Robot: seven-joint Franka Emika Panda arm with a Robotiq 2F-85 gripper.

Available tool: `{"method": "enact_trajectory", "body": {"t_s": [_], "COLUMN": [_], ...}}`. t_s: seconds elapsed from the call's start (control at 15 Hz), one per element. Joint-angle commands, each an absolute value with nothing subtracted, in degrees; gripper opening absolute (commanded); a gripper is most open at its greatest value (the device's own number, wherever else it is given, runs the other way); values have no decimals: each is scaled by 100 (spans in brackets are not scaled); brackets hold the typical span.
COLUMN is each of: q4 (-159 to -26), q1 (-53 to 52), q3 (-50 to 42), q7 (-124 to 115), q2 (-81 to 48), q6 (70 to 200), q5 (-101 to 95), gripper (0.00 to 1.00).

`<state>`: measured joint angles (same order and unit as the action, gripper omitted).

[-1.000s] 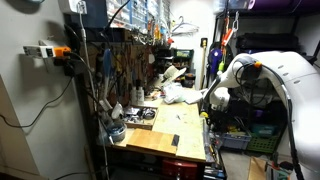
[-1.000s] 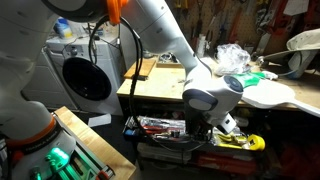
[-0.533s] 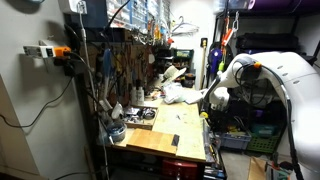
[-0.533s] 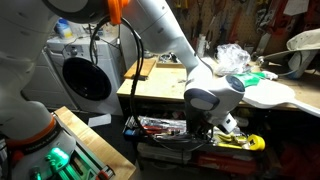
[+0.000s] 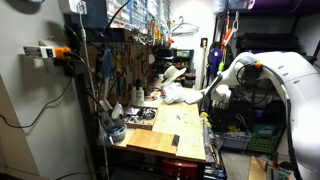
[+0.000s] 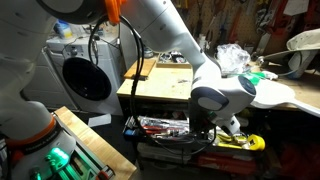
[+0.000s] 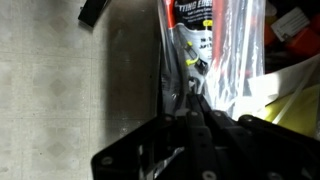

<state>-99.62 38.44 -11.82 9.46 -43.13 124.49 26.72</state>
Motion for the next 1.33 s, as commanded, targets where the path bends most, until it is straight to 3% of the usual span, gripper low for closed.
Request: {"method": "enact_trajectory", "body": {"t_s": [0.0, 0.13, 0.27, 0.87, 0.93, 1.0, 1.07, 1.13, 1.27], "q4": [-9747, -9690, -9653, -9411, -9381, -9343, -9311, -9292, -9247], "q1": [4057, 4035, 4000, 3906, 3907, 3910, 3920, 3913, 3901], "q3": [-1095, -1125, -1134, -1128, -1128, -1126, -1122, -1130, -1136], "q7": [1003, 926, 894, 634, 608, 577, 552, 519, 458], "q2": [-4349, -4382, -4410, -4746, -4777, -4813, -4841, -4862, -4901], "q6": [12029, 11979, 11938, 11944, 11954, 11958, 11946, 11960, 11974], "q5": [2574, 2537, 2495, 2354, 2356, 2362, 2372, 2364, 2352], "gripper": [5, 5, 31, 97, 100, 60, 66, 66, 52]}}
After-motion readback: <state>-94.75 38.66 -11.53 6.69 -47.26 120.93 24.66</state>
